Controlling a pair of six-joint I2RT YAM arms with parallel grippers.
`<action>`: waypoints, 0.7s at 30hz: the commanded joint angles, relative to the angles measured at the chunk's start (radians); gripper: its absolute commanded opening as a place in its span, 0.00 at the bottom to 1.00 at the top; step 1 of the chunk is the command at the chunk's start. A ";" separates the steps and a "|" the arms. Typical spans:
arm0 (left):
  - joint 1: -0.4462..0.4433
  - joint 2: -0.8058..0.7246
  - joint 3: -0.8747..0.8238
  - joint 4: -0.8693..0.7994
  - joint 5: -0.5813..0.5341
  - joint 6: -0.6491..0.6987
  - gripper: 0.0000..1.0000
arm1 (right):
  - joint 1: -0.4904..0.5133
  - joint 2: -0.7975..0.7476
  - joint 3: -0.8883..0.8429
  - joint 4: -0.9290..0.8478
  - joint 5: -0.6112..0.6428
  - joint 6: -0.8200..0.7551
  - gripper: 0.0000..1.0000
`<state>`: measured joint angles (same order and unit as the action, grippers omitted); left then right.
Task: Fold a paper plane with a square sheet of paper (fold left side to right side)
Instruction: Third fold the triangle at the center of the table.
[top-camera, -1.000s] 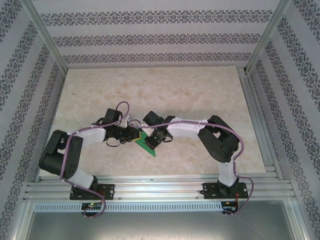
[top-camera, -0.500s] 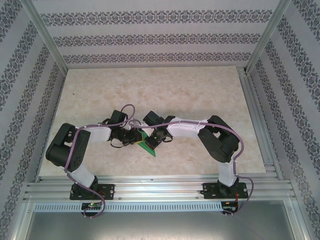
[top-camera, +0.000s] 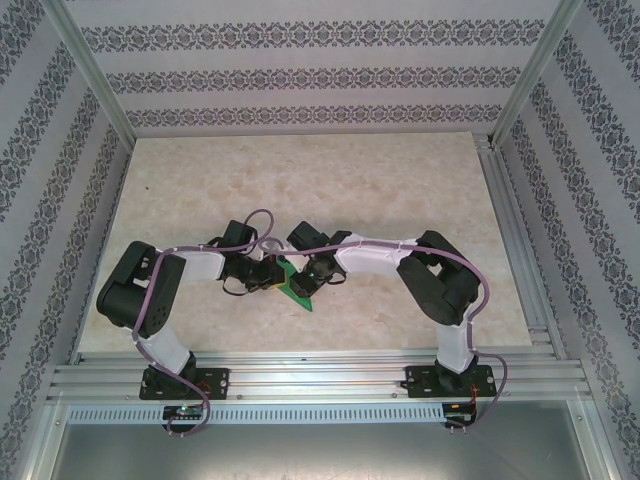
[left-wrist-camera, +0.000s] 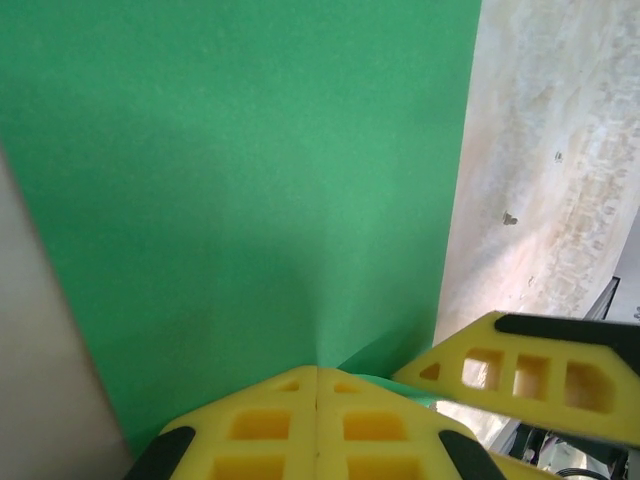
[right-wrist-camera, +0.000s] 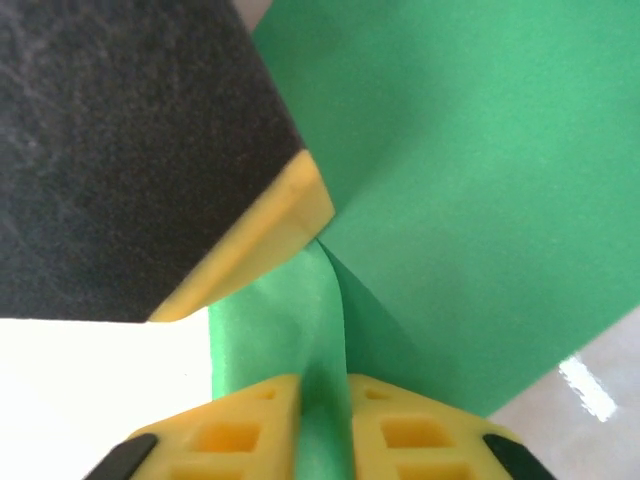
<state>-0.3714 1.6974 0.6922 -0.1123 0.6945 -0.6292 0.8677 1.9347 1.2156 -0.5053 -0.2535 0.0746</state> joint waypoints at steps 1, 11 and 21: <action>-0.023 0.058 -0.042 -0.058 -0.116 0.038 0.02 | -0.029 -0.091 -0.005 -0.044 0.059 0.038 0.27; -0.029 0.040 -0.049 -0.096 -0.159 0.052 0.01 | -0.009 -0.208 -0.081 0.036 -0.059 0.204 0.19; -0.029 0.029 -0.043 -0.120 -0.188 0.056 0.00 | 0.055 -0.080 -0.078 0.162 -0.114 0.279 0.12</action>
<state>-0.3870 1.6886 0.6903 -0.1089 0.6655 -0.6067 0.9173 1.8320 1.1259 -0.3981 -0.3401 0.3229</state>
